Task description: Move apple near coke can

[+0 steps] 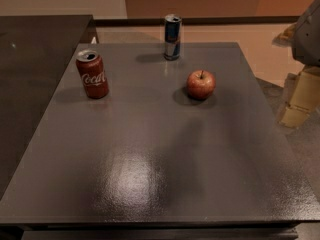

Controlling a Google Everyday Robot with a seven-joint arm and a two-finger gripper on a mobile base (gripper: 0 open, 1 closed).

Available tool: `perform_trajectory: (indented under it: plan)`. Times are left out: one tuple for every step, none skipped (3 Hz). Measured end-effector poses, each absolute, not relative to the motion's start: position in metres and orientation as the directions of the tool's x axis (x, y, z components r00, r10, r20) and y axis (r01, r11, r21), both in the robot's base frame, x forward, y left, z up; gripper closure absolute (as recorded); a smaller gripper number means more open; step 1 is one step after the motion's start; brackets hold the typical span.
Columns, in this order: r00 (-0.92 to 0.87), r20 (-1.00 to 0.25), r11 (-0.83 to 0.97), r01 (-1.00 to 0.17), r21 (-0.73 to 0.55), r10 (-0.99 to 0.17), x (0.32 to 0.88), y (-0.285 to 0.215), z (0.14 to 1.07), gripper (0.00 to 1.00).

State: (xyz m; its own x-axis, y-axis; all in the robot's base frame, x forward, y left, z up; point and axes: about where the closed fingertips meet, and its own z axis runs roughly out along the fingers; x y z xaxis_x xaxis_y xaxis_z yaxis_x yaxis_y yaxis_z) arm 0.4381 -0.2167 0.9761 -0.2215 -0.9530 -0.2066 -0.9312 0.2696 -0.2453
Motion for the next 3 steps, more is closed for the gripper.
perform_trajectory:
  plan:
    - [-0.221, -0.207, 0.27, -0.931, -0.245, -0.953, 0.438, -0.217, 0.976, 0.0]
    - [-0.187, -0.232, 0.245, -0.936, -0.255, -0.955, 0.441, -0.201, 0.967, 0.0]
    - [-0.183, -0.293, 0.258, -0.935, -0.243, -0.938, 0.455, -0.183, 0.95, 0.0]
